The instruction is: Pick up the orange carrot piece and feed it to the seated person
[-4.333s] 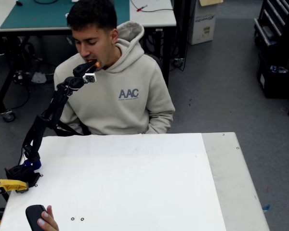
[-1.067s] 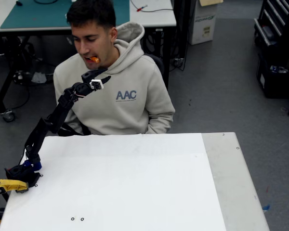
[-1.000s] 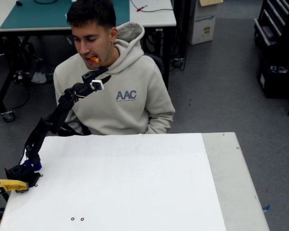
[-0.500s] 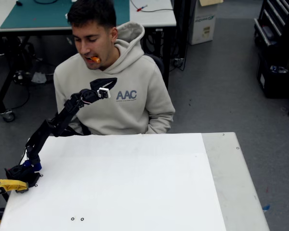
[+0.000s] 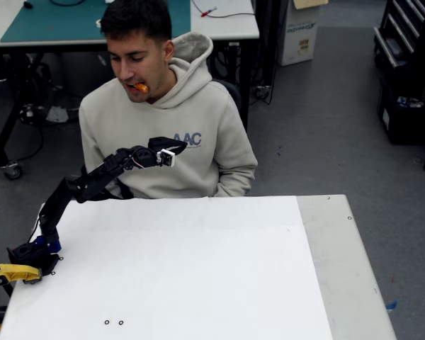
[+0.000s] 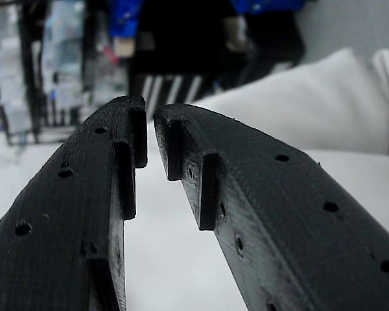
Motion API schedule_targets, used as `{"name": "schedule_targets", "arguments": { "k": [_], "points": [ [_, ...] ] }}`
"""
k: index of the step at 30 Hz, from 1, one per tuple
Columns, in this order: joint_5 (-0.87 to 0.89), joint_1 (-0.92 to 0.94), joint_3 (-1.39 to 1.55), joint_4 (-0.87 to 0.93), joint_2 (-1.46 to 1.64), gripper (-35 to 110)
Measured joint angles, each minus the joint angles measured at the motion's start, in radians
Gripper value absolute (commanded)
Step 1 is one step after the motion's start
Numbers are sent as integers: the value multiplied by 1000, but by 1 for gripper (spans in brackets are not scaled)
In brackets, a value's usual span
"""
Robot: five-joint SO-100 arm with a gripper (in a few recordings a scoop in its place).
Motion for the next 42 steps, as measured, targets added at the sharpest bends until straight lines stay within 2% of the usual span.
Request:
{"name": "schedule_targets", "arguments": {
  "k": [26,30,37,42],
  "points": [
    [-957,-38,1075,3,943,-2],
    [-1101,-92,1252,3,1091,-2],
    [-1295,-155,1588,3,1358,-2],
    [-1371,-238,1829,3,1503,-2]
  ]
}}
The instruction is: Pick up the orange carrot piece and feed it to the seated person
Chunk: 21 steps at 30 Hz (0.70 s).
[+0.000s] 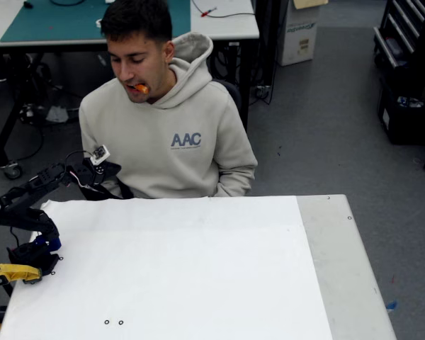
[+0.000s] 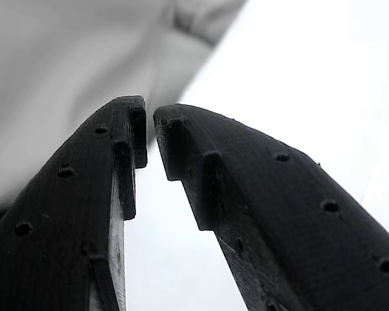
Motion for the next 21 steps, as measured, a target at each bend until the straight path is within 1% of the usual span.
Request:
{"name": "schedule_targets", "arguments": {
  "k": [9,12,16,21],
  "points": [
    [-83,-98,353,0,201,-2],
    [-103,-147,433,0,267,-2],
    [-107,-138,522,0,341,-2],
    [-107,-169,591,0,393,-2]
  ]
}}
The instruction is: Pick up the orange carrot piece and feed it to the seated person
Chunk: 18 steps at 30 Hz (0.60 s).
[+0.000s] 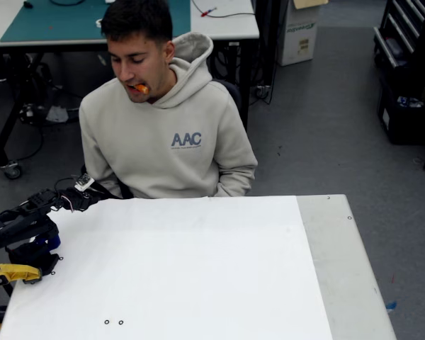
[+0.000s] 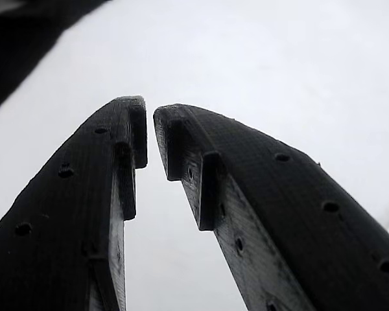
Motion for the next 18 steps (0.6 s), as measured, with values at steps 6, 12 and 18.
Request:
{"name": "schedule_targets", "arguments": {
  "k": [6,12,18],
  "points": [
    [2,-12,32,0,37,-2],
    [2,0,41,81,97,-2],
    [2,0,41,313,193,-2]
  ]
}}
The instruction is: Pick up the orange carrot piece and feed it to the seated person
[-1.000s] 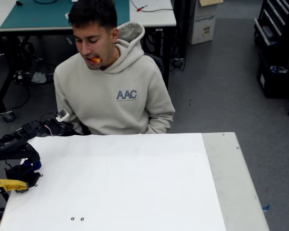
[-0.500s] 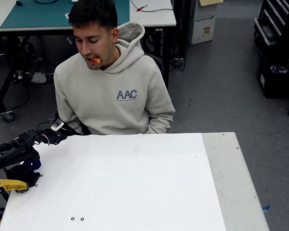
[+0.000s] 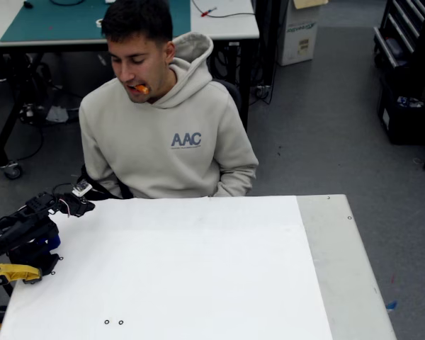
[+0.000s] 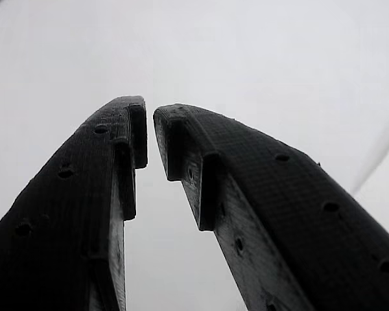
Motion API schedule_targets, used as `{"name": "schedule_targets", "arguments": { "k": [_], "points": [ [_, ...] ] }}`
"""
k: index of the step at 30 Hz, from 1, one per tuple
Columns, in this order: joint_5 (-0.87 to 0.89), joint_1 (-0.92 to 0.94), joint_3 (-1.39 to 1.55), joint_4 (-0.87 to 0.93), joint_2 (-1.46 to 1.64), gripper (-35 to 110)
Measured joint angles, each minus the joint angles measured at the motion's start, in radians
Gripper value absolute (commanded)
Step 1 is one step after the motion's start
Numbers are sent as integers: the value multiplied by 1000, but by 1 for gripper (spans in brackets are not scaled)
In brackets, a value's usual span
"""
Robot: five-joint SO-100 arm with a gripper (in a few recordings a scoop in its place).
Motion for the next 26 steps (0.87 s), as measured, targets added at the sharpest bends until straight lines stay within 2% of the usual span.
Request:
{"name": "schedule_targets", "arguments": {
  "k": [9,26],
  "points": [
    [0,0,-17,206,60,-2],
    [0,0,-17,213,60,-2]
  ]
}}
